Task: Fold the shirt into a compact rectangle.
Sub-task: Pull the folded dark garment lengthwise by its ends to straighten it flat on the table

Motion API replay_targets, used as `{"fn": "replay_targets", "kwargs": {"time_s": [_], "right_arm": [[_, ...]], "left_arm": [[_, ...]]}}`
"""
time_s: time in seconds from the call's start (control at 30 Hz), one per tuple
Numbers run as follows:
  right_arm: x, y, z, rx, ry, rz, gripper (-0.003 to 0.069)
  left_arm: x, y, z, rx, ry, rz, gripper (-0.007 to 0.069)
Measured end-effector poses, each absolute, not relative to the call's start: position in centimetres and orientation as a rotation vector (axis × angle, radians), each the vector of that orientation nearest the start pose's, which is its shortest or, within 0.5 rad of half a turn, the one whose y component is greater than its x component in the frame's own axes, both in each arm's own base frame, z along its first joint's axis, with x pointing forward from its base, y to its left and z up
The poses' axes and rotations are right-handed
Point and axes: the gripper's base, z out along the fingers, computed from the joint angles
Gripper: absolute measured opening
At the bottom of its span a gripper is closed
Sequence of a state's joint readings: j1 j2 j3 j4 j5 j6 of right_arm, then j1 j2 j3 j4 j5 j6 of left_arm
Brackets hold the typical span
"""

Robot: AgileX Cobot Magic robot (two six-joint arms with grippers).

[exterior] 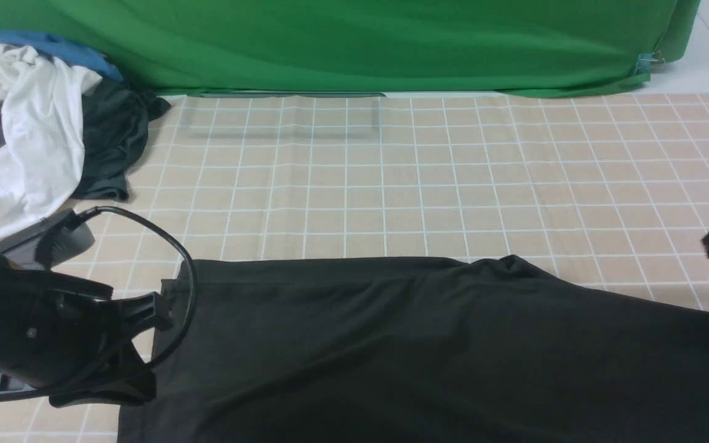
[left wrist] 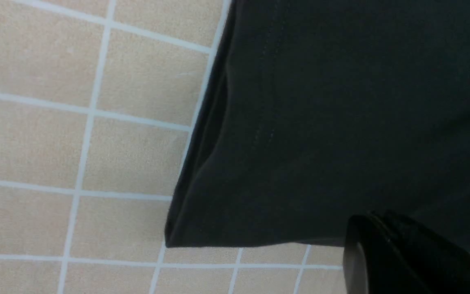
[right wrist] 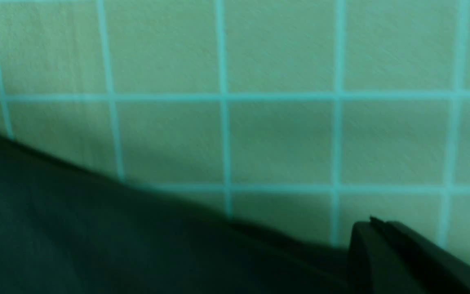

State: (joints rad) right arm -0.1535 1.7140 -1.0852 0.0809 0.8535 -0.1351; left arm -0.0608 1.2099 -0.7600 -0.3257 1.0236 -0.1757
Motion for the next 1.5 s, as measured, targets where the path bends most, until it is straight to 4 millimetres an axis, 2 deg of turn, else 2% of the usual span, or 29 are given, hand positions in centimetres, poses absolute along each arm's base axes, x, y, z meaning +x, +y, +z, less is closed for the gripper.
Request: {"fn": "replay_targets", "kwargs": {"time_s": [0.13,0.3,0.5,0.77,0.87,1.07,1.17,1.3,1.43,1.5], "right_arm": [[32.7,-3.8,18.1,0.073,2.995,0.072,0.0038],[32.2,-3.7,17.1,0.057,3.092,0.096,0.0038],[30.7,-3.4,17.3,0.017,3.252,0.146,0.0038],[29.4,-3.2,19.7,0.002,3.271,0.158,0.0041],[29.2,-3.1,20.1,-0.003,3.268,0.158,0.0071],[29.9,-1.8,20.0,-0.173,3.207,0.133,0.0318],[30.5,-0.8,19.7,-0.269,3.157,0.117,0.0383],[31.2,0.0,19.0,-0.362,3.114,0.064,0.0402],[31.5,-0.1,18.5,-0.376,3.106,-0.003,0.0404],[31.6,-0.4,18.1,-0.38,3.118,-0.044,0.0372]], "left_arm": [[19.4,-4.2,24.7,-0.337,2.943,-0.47,0.0011],[19.2,-4.8,24.7,-0.299,2.951,-0.475,0.0011],[19.5,-4.9,24.7,-0.296,2.918,-0.477,0.0011],[19.6,-4.9,24.8,-0.297,2.908,-0.477,0.0011],[19.7,-4.8,24.8,-0.298,2.895,-0.476,0.0012],[20.0,-4.8,24.8,-0.297,2.862,-0.472,0.0013],[20.0,-4.8,24.8,-0.297,2.859,-0.471,0.0013],[20.0,-4.7,24.8,-0.291,2.861,-0.46,0.0013],[20.0,-4.7,24.8,-0.282,2.87,-0.445,0.0013],[20.0,-4.7,24.8,-0.28,2.87,-0.442,0.0013]]}}
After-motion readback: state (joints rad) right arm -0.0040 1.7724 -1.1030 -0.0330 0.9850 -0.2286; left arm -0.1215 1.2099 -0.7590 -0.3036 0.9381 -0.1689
